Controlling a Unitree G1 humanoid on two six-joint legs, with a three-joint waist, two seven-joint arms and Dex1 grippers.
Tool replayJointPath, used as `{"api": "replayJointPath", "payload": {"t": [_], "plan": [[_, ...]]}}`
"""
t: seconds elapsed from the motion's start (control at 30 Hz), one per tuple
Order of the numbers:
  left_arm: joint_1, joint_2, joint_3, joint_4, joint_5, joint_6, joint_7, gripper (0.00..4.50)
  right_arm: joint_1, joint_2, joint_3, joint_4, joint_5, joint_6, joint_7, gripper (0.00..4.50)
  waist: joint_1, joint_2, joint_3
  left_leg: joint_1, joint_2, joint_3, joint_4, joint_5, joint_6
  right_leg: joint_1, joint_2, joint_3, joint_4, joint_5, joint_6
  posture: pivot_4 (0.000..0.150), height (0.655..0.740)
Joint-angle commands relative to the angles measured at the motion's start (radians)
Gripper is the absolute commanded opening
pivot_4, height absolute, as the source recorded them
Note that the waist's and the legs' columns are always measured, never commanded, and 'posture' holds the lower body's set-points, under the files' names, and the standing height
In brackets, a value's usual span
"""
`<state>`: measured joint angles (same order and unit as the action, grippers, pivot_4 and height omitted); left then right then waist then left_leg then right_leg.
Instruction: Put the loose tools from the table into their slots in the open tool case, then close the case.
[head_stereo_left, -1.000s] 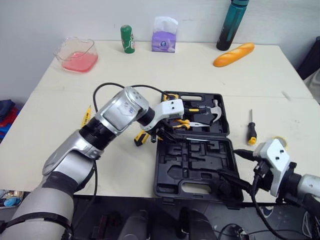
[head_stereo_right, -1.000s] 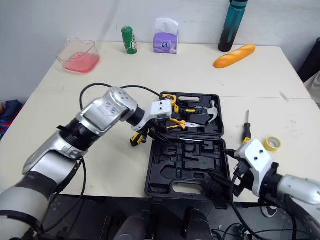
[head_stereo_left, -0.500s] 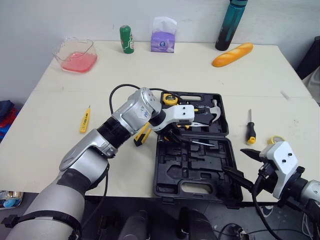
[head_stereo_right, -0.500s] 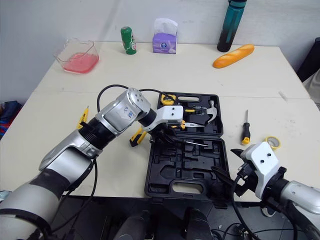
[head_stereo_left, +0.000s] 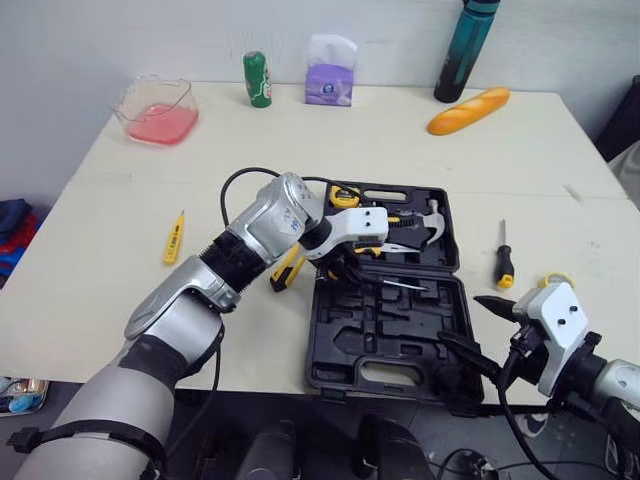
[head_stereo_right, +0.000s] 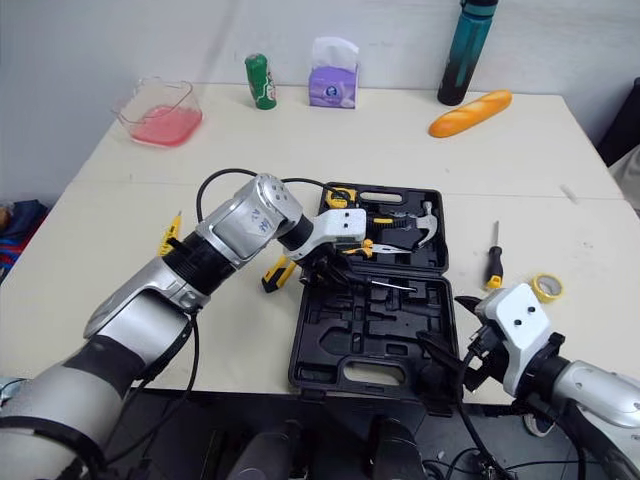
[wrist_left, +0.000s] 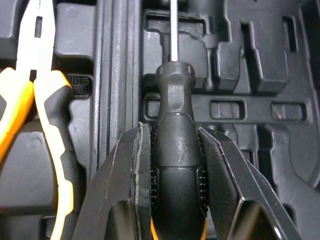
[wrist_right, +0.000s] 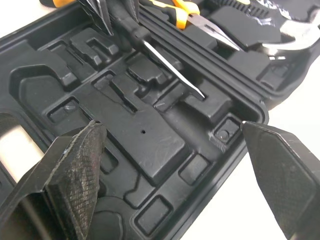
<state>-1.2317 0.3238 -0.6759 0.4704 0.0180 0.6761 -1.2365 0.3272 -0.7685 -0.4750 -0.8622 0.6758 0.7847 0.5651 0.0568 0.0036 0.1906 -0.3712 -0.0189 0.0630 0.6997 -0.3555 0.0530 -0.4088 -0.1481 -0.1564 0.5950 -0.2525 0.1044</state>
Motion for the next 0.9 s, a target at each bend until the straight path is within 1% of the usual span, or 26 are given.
{"api": "replayJointPath", "payload": {"t": [0.03,0.3,0.37,0.4,0.47,0.5,0.57,0.7,0.73,0.83,0.9], "plan": [[-0.02,0.002,0.014,0.03,0.054,-0.003,0.024,1.02,-0.004,0.0,0.006,-0.018,-0.015,-0.022,-0.006,4.5,-0.001,0.0,0.0,0.0,0.0,0.0,0.0,0.0,0.0,0.0,0.0,0.0,0.0,0.0,0.0,0.15,0.7327],[-0.003,0.006,0.007,0.014,0.072,-0.017,0.005,1.02,-0.006,0.004,0.02,-0.012,-0.036,-0.031,-0.001,4.5,-0.003,0.0,0.0,0.0,0.0,0.0,0.0,0.0,0.0,0.0,0.0,0.0,0.0,0.0,0.0,0.15,0.7327],[-0.004,-0.002,0.016,0.012,0.067,-0.016,0.004,2.06,-0.008,0.005,0.023,-0.012,-0.037,-0.032,-0.001,4.5,-0.003,0.0,0.0,0.0,0.0,0.0,0.0,0.0,0.0,0.0,0.0,0.0,0.0,0.0,0.0,0.15,0.7327],[-0.005,-0.004,0.019,0.009,0.064,-0.014,0.002,2.3,-0.009,0.006,0.024,-0.012,-0.037,-0.032,-0.002,4.5,-0.002,0.0,0.0,0.0,0.0,0.0,0.0,0.0,0.0,0.0,0.0,0.0,0.0,0.0,0.0,0.15,0.7327],[-0.019,-0.001,0.056,-0.009,0.043,0.005,0.0,3.24,-0.008,0.007,0.024,-0.017,-0.032,-0.03,-0.004,4.5,0.0,0.0,0.0,0.0,0.0,0.0,0.0,0.0,0.0,0.0,0.0,0.0,0.0,0.0,0.0,0.15,0.7327],[-0.026,0.0,0.072,-0.009,0.035,0.015,0.0,3.59,-0.006,0.009,0.022,-0.018,-0.028,-0.03,-0.004,4.5,-0.001,0.0,0.0,0.0,0.0,0.0,0.0,0.0,0.0,0.0,0.0,0.0,0.0,0.0,0.0,0.15,0.7327],[-0.03,-0.005,0.096,0.003,0.029,0.012,0.009,4.45,0.001,0.011,0.019,-0.016,-0.023,-0.032,0.0,4.5,-0.001,0.0,0.0,-0.001,0.0,0.0,0.0,0.0,0.0,0.0,0.0,0.0,0.0,0.0,0.0,0.15,0.7327],[0.026,-0.027,0.183,0.04,-0.014,-0.182,0.033,4.45,0.005,0.005,0.031,0.0,-0.042,-0.046,0.008,4.5,-0.003,0.0,0.0,-0.001,0.0,-0.001,0.0,0.0,0.0,-0.001,0.0,0.0,0.0,0.0,0.0,0.15,0.7327],[0.049,-0.038,0.221,0.055,-0.043,-0.254,0.029,4.45,-0.003,0.007,0.03,0.004,-0.04,-0.048,0.005,4.5,-0.003,0.0,0.0,-0.001,0.0,0.0,0.0,0.0,0.0,-0.001,0.0,0.0,-0.001,0.0,0.0,0.15,0.7327],[0.125,-0.068,0.353,0.146,-0.144,-0.452,-0.019,3.62,-0.04,0.016,0.025,0.008,-0.017,-0.044,-0.006,4.5,-0.004,0.0,0.0,-0.001,0.0,0.0,0.0,0.0,0.0,0.0,0.0,-0.001,0.0,0.0,0.0,0.15,0.7327],[0.157,-0.079,0.396,0.194,-0.175,-0.525,-0.052,2.69,-0.055,0.016,0.027,0.005,-0.01,-0.034,-0.006,4.5,-0.007,0.0,0.0,0.0,0.0,0.0,0.0,0.0,0.0,0.0,0.0,-0.001,0.0,0.001,0.0,0.15,0.7327]]}}
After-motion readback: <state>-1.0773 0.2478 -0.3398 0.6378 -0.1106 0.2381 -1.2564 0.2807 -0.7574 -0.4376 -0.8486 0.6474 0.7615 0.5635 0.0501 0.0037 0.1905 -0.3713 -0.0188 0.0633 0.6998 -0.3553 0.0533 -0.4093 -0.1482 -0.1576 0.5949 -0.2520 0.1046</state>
